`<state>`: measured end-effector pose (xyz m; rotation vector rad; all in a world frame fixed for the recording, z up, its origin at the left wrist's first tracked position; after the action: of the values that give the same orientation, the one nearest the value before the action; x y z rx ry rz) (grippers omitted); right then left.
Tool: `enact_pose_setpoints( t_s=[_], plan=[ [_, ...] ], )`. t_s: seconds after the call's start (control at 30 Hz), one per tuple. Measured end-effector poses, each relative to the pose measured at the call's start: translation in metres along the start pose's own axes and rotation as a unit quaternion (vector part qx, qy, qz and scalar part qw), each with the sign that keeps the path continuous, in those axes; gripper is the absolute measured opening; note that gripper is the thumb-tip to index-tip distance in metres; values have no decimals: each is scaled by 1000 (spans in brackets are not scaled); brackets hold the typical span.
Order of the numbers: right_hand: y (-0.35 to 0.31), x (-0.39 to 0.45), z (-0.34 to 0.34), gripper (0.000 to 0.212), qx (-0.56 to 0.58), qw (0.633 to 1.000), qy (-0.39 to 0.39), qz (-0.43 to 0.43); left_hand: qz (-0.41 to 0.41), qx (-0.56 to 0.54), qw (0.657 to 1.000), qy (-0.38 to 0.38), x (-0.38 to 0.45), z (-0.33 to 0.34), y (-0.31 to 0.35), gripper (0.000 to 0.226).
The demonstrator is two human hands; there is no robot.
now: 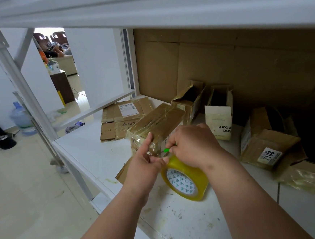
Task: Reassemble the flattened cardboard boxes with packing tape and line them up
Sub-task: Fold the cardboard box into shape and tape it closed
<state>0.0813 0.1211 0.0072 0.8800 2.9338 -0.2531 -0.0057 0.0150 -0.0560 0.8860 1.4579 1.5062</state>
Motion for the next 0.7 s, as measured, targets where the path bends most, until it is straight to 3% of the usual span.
enact_pose_setpoints(
  t_s=[0.2,0.3,0.4,0.57,0.7],
  plan=[
    [6,1,-1,25,-22,999,15,18,-10,13,1000,-2,1,-2,0,81],
    [17,2,-1,28,-40,997,37,62,-12,21,1000,9,3,-5,-1,85],
    [37,2,5,26,11,992,41,116,-18,25,999,16,4,-7,-2,84],
    [82,2,48,30,153,965,-41,210,-28,29,999,15,5,-7,-3,84],
    [98,-1,81,27,220,942,-94,236,-32,30,999,11,5,-6,-2,83]
  ],
)
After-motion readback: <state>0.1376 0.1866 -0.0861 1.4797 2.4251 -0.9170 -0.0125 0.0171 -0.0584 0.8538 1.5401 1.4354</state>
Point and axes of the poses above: each hand's wrist, its own x-axis towards the middle knuckle, its own z-axis out of the palm, y = z × x, the point moved 3 cm from there along x, towards the middle knuckle, and after that the axes turned 15 degrees about -y, right-handed, at the moved point
